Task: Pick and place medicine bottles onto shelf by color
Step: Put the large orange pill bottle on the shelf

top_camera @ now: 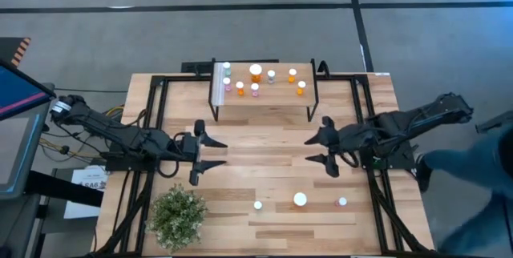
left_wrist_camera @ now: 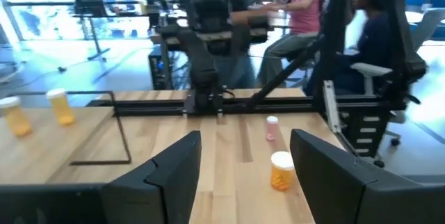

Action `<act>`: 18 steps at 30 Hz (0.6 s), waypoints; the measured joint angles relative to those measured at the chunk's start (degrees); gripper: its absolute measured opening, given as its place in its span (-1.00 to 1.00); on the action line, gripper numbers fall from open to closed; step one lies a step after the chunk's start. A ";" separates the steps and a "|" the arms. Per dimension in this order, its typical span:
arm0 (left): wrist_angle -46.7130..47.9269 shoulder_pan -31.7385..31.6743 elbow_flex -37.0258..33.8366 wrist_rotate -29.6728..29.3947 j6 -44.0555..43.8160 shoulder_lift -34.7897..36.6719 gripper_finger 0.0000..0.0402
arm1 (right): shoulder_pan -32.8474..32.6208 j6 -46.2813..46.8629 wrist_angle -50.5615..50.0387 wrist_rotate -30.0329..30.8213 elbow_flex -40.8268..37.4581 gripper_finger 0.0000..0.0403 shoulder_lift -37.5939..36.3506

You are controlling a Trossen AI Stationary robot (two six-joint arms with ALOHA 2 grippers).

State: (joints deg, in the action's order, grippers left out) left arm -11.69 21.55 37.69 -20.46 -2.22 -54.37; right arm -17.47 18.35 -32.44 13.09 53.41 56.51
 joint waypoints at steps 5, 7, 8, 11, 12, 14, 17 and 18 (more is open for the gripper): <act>0.04 0.38 -0.08 -1.34 0.63 0.00 0.05 | -1.40 6.74 -8.58 -1.68 -0.16 0.32 1.67; 0.07 0.38 -0.08 -1.34 1.32 0.00 0.05 | -1.81 8.66 -9.72 -3.04 -0.68 0.32 3.12; 0.09 0.38 -0.08 -1.34 1.68 0.00 0.05 | -1.98 9.14 -9.40 -3.70 -1.11 0.32 4.05; 0.15 0.38 -0.08 -1.36 2.49 0.00 0.05 | -2.47 8.64 -8.71 -4.35 -1.36 0.32 8.12; 0.20 0.38 -0.08 -1.38 2.54 0.00 0.05 | -2.52 7.97 -8.44 -4.40 -1.36 0.32 9.32; 0.22 0.38 -0.08 -1.38 2.24 0.00 0.05 | -2.52 6.46 -8.50 -4.40 -1.36 0.32 11.61; 0.46 0.38 -0.08 -1.37 1.71 0.00 0.05 | -2.00 3.96 -8.50 -4.72 -1.34 0.32 14.14; 0.42 0.38 -0.08 -1.37 1.76 0.00 0.05 | -1.47 3.32 -8.48 -5.60 -1.06 0.32 14.68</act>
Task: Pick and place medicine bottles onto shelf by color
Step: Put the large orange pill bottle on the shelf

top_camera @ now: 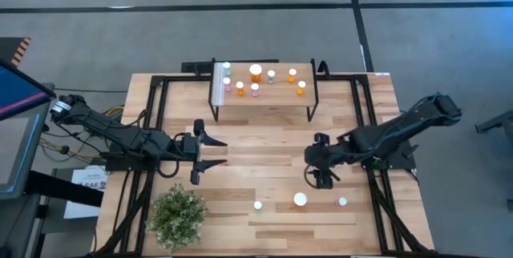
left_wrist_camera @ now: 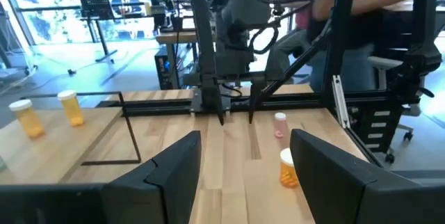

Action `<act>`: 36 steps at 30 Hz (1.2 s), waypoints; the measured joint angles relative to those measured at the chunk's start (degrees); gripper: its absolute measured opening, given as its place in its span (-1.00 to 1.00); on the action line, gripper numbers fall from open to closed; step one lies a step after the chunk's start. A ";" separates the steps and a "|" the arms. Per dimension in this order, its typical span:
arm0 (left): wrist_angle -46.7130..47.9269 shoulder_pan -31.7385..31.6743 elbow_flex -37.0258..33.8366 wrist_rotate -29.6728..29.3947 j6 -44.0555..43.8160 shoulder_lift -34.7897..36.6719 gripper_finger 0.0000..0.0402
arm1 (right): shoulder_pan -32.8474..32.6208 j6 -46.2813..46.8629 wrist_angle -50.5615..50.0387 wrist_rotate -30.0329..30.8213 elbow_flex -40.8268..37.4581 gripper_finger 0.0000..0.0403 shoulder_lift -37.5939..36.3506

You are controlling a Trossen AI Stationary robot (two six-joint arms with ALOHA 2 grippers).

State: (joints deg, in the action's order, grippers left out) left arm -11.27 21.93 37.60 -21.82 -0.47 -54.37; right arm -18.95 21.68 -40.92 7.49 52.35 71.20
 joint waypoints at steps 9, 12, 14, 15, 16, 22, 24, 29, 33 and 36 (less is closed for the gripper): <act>-3.87 -0.20 0.00 -0.16 3.87 -0.02 0.05 | 2.86 -5.51 -4.92 -6.02 6.34 0.32 0.42; -6.57 -0.17 0.00 -0.08 4.52 -0.01 0.05 | 3.33 -5.70 -5.23 -5.92 6.74 0.32 -0.76; -6.97 -0.17 0.00 -0.08 4.58 0.00 0.05 | 3.46 -6.12 -4.92 -5.89 6.68 0.32 -1.22; -7.16 -0.17 0.00 -0.08 4.72 0.00 0.05 | 3.52 -6.17 -5.05 -5.89 6.68 0.32 -1.41; -7.23 -0.17 0.00 -0.07 4.72 0.00 0.05 | 3.73 -6.18 -4.75 -5.93 6.68 0.32 -1.48; -7.12 -0.12 0.00 0.14 4.73 0.00 0.05 | 5.39 -6.19 -2.73 -6.05 6.63 0.32 -1.37; -7.06 -0.07 0.00 0.44 4.54 0.00 0.05 | 6.03 -6.19 -1.29 -7.14 6.63 0.32 -1.37; -6.23 -0.07 0.00 0.51 3.07 0.00 0.05 | 6.12 -5.71 5.26 -14.48 6.66 0.32 -0.59; -6.02 -0.07 0.00 0.50 2.93 0.00 0.05 | 4.01 -5.34 7.55 -16.27 6.63 0.32 1.44; -5.64 -0.07 0.00 0.55 2.33 0.00 0.05 | 3.07 -5.01 7.38 -16.25 6.66 0.32 3.69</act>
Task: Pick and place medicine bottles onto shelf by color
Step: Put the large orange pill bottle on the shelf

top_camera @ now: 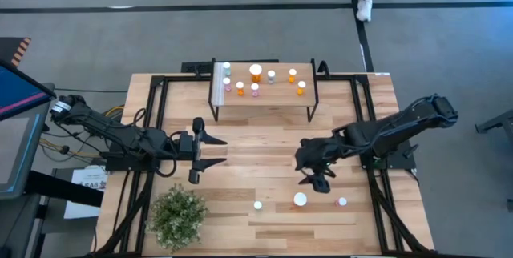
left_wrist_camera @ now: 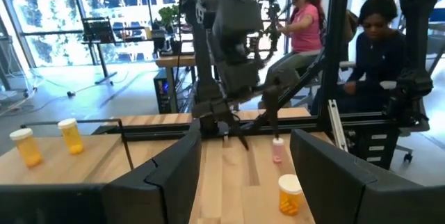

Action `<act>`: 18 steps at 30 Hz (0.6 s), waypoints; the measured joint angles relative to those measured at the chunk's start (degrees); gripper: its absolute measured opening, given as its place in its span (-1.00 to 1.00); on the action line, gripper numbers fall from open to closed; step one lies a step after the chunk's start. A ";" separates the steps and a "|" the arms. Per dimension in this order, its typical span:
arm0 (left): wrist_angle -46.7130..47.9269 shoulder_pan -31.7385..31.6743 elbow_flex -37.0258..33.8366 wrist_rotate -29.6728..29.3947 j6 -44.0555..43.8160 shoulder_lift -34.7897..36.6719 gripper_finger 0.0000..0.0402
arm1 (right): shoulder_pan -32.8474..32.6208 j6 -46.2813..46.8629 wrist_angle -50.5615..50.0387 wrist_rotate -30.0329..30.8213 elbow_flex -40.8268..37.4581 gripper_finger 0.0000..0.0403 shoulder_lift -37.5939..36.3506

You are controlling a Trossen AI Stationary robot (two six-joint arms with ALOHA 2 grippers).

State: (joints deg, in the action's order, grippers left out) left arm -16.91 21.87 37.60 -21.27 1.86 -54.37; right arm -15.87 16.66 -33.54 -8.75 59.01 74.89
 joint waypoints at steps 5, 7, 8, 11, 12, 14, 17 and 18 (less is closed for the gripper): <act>0.92 0.00 0.00 0.49 -1.41 0.00 0.05 | -1.13 4.28 -0.70 -0.32 -0.03 0.32 4.01; 1.01 0.00 0.00 0.50 -1.46 0.00 0.05 | -1.64 4.46 -1.45 -0.42 -0.03 0.32 5.64; 0.97 0.00 0.00 0.48 -1.42 0.00 0.05 | -1.99 4.47 -2.48 -0.42 -0.05 0.32 6.32; 1.17 0.00 0.00 0.43 -1.39 0.00 0.05 | -2.64 4.46 -3.18 -0.41 -0.05 0.32 8.42; 1.16 0.00 0.00 0.43 -1.37 0.00 0.05 | -2.79 4.46 -3.32 -0.42 -0.03 0.32 9.16; 1.27 0.00 0.00 0.43 -1.36 0.00 0.05 | -3.22 4.46 -3.48 -0.41 -0.02 0.32 10.33; 1.29 0.00 0.00 0.35 -1.33 0.00 0.05 | -3.86 4.52 -4.57 -0.41 0.93 0.32 11.50; 1.27 0.00 0.00 0.35 -1.32 0.00 0.05 | -4.08 4.70 -4.47 -0.39 1.47 0.32 11.91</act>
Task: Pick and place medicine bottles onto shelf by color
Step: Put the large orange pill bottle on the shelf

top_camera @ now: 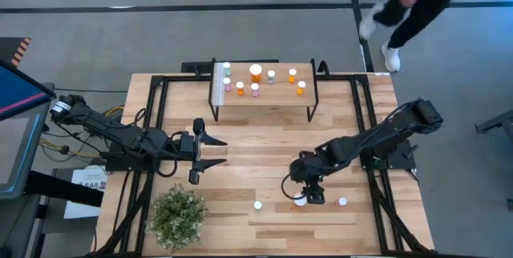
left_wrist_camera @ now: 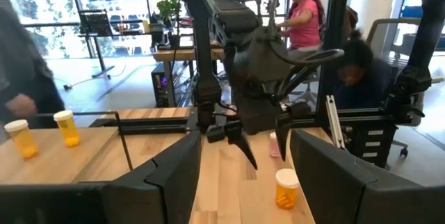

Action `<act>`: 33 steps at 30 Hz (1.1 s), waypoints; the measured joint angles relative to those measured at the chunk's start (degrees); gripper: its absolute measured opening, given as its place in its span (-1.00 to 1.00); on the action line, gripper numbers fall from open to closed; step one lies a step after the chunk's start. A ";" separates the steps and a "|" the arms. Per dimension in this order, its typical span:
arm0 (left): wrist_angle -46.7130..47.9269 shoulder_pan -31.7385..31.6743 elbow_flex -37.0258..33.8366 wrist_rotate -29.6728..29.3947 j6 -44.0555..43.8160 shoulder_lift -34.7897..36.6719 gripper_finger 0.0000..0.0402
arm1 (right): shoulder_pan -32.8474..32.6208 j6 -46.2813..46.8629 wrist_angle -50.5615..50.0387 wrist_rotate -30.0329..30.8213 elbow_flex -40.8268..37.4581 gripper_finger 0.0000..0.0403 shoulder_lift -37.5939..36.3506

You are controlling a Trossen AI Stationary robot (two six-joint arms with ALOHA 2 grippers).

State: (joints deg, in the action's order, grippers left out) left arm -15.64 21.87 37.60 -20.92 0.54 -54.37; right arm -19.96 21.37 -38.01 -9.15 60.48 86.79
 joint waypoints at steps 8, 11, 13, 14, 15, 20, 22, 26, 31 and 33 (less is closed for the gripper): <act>0.17 0.00 0.00 -0.09 -0.96 0.00 0.05 | -4.02 0.08 -5.06 3.16 6.73 0.32 1.28; 0.27 0.00 0.00 -0.09 -1.70 0.00 0.05 | -6.92 1.18 -5.25 6.37 7.35 0.32 1.87; 0.41 0.00 0.00 -0.09 -2.10 0.00 0.05 | -8.27 2.47 -5.03 6.51 7.37 0.32 3.27; 0.39 0.01 0.00 -0.09 -2.31 -0.04 0.05 | -8.88 3.14 -5.47 6.45 7.31 0.32 3.98; 0.40 0.00 0.00 -0.09 -2.55 -0.16 0.05 | -9.39 3.95 -5.91 6.53 7.31 0.32 4.60; 0.47 0.00 0.02 -0.21 -2.71 -0.59 0.05 | -9.96 4.76 -5.64 6.73 7.29 0.32 7.20; 0.86 0.00 0.02 -0.37 -2.67 -0.75 0.05 | -9.91 4.76 -5.67 6.73 7.29 0.32 7.85; 0.65 0.00 0.02 -0.44 -2.25 -1.07 0.05 | -9.54 4.76 -5.42 6.74 7.29 0.32 8.34; 0.60 0.00 0.02 -0.46 -2.33 -1.07 0.05 | -9.52 4.80 -5.12 8.12 7.29 0.32 7.93; 0.58 0.00 0.02 -0.46 -2.67 -1.07 0.05 | -9.52 5.44 -5.00 8.17 7.29 0.32 7.88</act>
State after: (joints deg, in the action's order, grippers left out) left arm -15.06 21.87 37.63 -21.39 -2.14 -55.44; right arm -29.47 26.81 -43.02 -0.97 67.77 94.67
